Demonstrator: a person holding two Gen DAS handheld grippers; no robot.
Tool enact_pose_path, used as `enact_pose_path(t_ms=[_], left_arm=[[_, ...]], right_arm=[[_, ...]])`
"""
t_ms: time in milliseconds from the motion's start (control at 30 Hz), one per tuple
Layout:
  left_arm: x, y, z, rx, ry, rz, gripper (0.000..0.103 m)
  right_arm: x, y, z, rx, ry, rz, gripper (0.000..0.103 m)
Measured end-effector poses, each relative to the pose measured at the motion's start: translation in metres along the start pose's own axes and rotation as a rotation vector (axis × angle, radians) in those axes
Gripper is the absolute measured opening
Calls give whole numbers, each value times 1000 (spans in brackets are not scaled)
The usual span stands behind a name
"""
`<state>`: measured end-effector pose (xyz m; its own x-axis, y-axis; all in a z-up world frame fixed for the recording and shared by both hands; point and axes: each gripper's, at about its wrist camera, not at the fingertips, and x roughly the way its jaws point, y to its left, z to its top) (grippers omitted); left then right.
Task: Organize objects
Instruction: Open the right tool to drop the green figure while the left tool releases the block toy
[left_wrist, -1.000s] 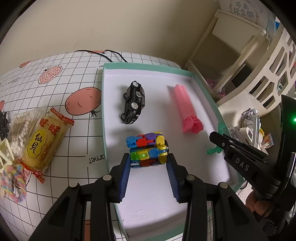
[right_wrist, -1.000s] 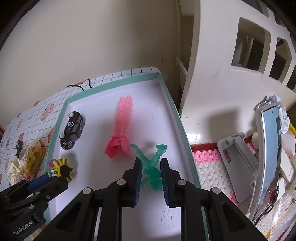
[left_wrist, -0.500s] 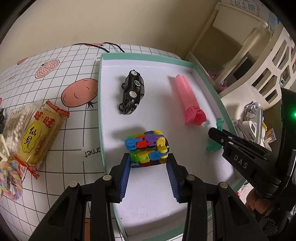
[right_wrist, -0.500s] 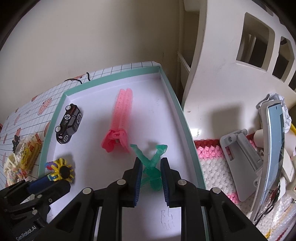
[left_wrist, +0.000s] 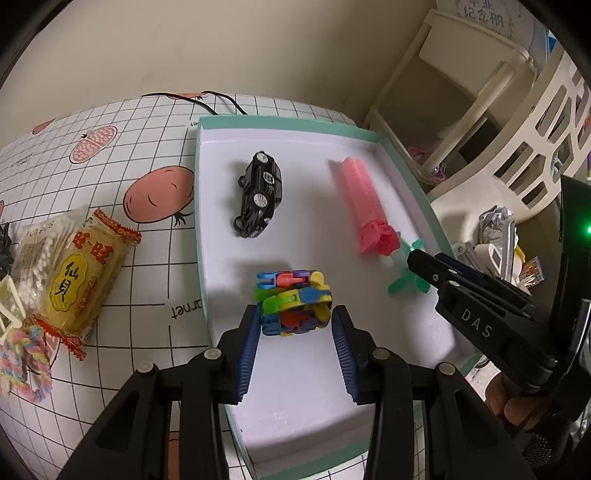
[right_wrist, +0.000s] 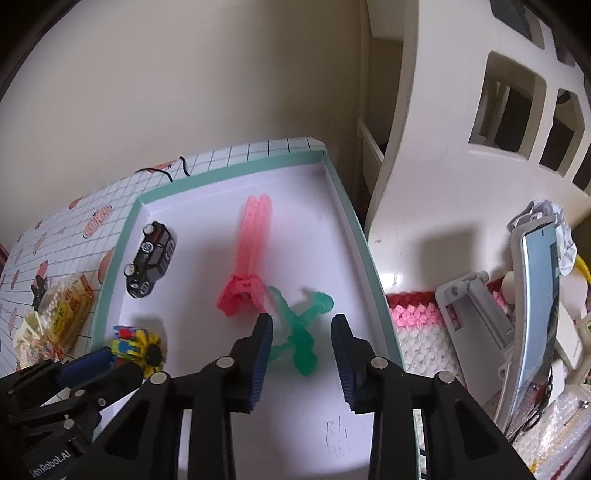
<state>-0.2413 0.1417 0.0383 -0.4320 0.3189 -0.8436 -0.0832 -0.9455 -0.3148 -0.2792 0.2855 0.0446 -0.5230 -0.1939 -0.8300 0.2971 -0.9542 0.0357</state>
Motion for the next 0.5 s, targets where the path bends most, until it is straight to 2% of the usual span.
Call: enact_pose_path(t_ms=[200,333,400,467,500], left_arm=[[-21,2,9,-15,-59,-3,41],[-29,7,12,-42,-103,29,50],[-30,10,13,-54,-111,42,51],[-28,15,14,-75,-108,53,53],[-28,18,14,-85,-105,60,53]], right_arm=[[-13,4,5,-5,-29,12,36],[-14,6,4,-16,-30,14,36],[-14,6,3,-20,-31,11,36],[-13,5,3,-19,-29,6,41],[-13,4,3,-18,-28,5,48]])
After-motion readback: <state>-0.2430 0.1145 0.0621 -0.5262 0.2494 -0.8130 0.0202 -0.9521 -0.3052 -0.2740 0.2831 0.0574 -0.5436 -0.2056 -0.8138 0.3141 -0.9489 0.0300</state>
